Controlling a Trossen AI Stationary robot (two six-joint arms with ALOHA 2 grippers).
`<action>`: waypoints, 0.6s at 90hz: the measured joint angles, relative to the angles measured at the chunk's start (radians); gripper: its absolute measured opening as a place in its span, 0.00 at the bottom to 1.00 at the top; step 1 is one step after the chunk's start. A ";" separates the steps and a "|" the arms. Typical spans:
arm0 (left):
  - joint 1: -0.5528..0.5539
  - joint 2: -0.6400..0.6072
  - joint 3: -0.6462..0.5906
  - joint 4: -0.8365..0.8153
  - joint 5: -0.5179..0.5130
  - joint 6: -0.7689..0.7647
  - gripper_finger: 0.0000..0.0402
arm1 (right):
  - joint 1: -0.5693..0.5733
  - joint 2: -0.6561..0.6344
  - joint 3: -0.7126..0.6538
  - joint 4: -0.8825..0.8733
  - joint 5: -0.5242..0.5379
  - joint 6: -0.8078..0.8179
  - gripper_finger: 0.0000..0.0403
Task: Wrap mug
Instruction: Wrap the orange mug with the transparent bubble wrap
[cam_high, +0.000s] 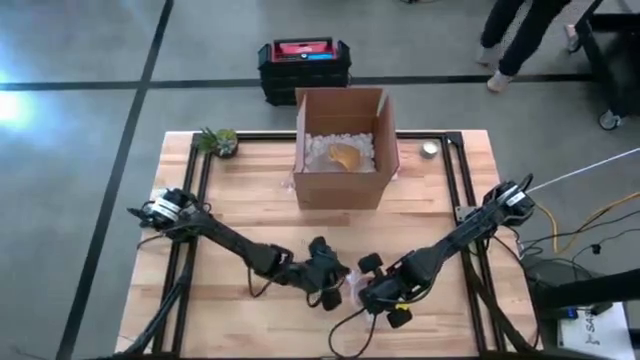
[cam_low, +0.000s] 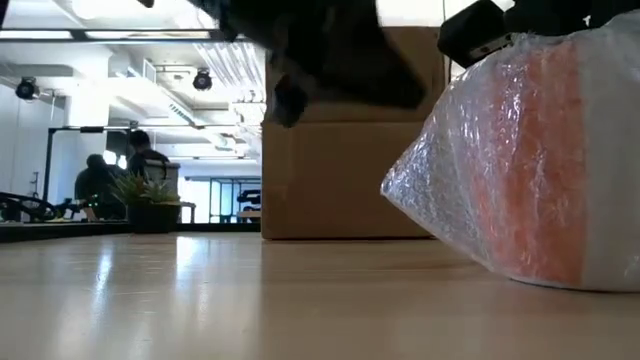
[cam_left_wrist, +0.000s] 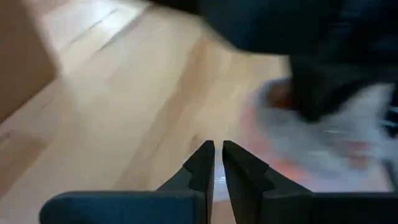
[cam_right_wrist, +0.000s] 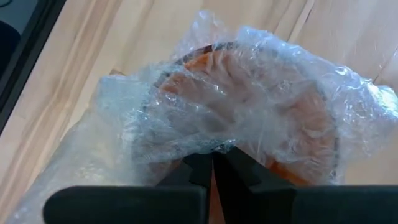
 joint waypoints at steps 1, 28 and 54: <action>0.000 0.000 0.001 0.002 0.010 0.001 0.05 | 0.000 0.000 0.000 0.000 0.000 0.000 0.00; 0.009 0.053 0.023 0.023 0.066 -0.007 0.05 | -0.002 0.000 0.000 0.002 -0.001 -0.018 0.00; 0.013 0.117 0.123 0.031 0.136 0.054 0.05 | -0.003 0.000 0.000 0.005 -0.015 -0.018 0.00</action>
